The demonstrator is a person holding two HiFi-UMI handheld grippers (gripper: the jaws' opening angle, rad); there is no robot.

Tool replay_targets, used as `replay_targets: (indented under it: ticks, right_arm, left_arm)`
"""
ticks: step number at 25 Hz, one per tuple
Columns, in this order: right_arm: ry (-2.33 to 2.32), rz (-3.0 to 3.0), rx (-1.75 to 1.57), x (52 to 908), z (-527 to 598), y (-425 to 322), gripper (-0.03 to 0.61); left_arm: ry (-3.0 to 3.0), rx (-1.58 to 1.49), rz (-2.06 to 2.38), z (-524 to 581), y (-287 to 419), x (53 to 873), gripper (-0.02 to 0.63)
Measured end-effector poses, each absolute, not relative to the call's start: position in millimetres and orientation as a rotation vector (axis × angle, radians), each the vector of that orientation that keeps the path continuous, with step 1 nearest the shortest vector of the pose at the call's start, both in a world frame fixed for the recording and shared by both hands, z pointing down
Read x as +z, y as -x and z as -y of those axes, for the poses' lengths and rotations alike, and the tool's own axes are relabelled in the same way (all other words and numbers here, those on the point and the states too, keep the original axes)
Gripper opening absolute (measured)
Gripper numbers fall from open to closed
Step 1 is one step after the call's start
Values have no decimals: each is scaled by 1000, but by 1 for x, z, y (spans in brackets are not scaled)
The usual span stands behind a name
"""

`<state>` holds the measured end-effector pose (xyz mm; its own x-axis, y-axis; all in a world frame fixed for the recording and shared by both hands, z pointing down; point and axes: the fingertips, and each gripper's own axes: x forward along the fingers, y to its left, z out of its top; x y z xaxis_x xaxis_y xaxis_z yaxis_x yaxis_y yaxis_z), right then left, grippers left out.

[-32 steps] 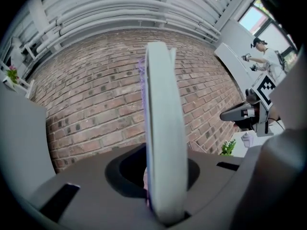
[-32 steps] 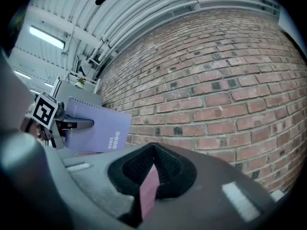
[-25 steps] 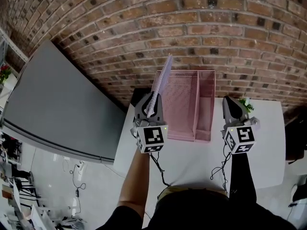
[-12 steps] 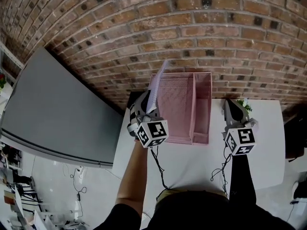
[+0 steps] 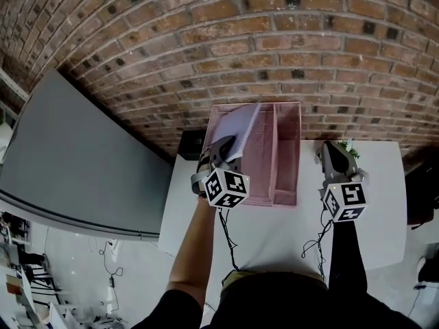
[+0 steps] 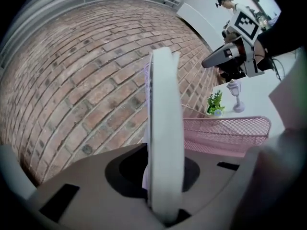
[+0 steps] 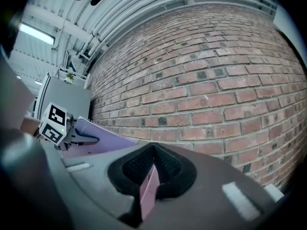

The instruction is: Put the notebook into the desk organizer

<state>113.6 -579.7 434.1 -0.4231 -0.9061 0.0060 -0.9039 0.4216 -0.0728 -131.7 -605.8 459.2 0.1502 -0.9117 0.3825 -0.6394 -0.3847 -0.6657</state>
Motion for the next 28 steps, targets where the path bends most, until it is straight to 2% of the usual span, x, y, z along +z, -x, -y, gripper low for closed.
replay_targets:
  ticks: [8, 28]
  right_arm:
    - [1663, -2632, -84, 430, 580, -114, 0]
    - [1681, -2656, -55, 428, 554, -119, 0]
  left_arm:
    - [2208, -1237, -1348, 601, 117, 492, 74]
    - [2433, -1414, -1081, 571, 89, 534, 282]
